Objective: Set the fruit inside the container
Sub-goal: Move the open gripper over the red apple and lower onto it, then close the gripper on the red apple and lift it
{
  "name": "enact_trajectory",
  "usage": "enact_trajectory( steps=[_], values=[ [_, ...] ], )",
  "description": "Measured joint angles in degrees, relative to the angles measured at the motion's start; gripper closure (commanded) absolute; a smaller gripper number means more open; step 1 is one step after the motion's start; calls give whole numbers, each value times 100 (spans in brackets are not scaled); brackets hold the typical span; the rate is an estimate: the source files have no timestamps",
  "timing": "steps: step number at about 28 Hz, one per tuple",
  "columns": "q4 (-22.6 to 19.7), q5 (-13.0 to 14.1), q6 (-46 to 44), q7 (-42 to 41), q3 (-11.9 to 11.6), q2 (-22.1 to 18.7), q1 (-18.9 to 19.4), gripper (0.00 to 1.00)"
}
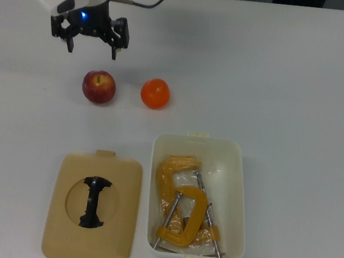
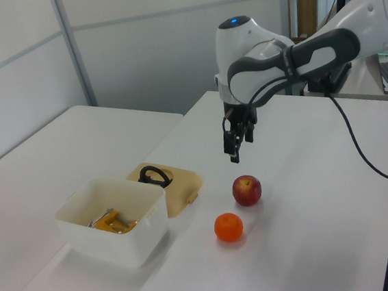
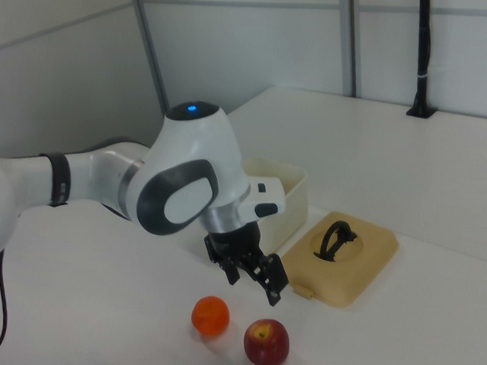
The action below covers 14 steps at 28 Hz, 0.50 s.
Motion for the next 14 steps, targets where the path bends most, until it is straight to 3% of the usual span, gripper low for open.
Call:
enact_trajectory(
  steps=[14],
  values=[
    [-13, -13, 462, -4, 4, 882, -32, 0]
  ],
)
